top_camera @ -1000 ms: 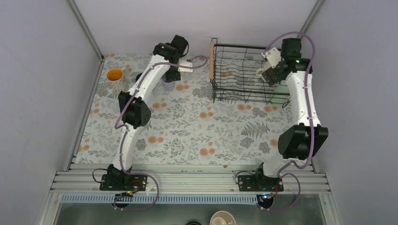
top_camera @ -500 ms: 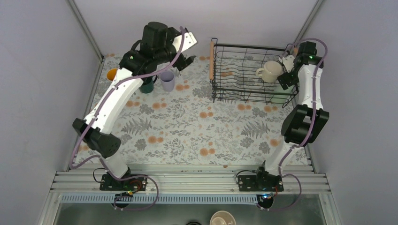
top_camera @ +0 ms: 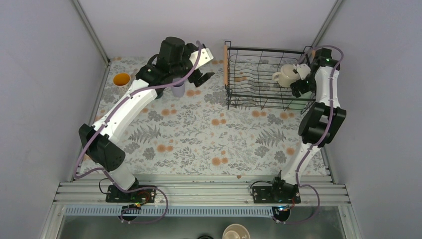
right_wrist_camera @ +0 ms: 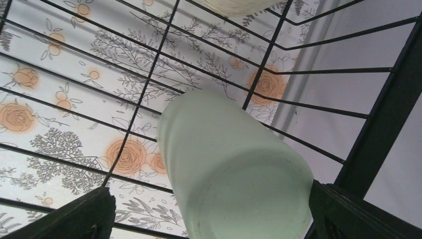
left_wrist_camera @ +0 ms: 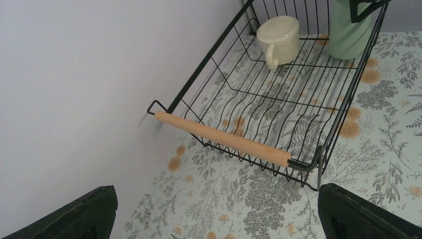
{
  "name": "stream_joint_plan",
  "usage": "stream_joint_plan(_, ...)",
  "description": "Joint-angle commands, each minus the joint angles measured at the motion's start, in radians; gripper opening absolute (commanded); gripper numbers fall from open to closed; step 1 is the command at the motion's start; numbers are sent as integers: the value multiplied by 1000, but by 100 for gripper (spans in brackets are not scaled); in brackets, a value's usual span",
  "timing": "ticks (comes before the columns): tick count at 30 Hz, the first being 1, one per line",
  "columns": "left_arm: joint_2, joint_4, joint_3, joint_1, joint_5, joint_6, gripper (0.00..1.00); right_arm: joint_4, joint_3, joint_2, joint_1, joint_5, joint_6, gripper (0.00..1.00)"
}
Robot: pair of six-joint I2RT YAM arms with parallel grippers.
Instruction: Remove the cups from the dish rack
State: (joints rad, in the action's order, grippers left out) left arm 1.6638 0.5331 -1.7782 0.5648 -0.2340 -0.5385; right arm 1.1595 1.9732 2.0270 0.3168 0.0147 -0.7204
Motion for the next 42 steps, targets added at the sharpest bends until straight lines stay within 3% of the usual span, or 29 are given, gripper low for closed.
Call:
stream_joint_plan(1,-26,-28,-1,1,-17,-1,100,20,-12,2,8,-50,22,100)
stream_joint_plan(9,-19,-10,-23,3,-38,6,100,-36,-127,-34,6,-19,6,100)
stream_joint_plan(15,3,0,-32,1,-24,-6,100,20,-131,-43,-10,-137,-10,100)
stream_joint_plan(19,11,4,-25,1,-8,-22,100,-48,-189,-81,-31,-67,7,100)
stream_joint_plan(28,-2,-1,-5,1,4,-35,100,-20,-164,-92,-39,-138,6,100)
stream_joint_plan(35,-9,9,1,1,-8,-40,100,-79,-160,-112,-42,-33,28,100)
stream_joint_plan(42,-12,12,3,1,-5,-46,100,-84,-141,-110,-41,-22,38,100)
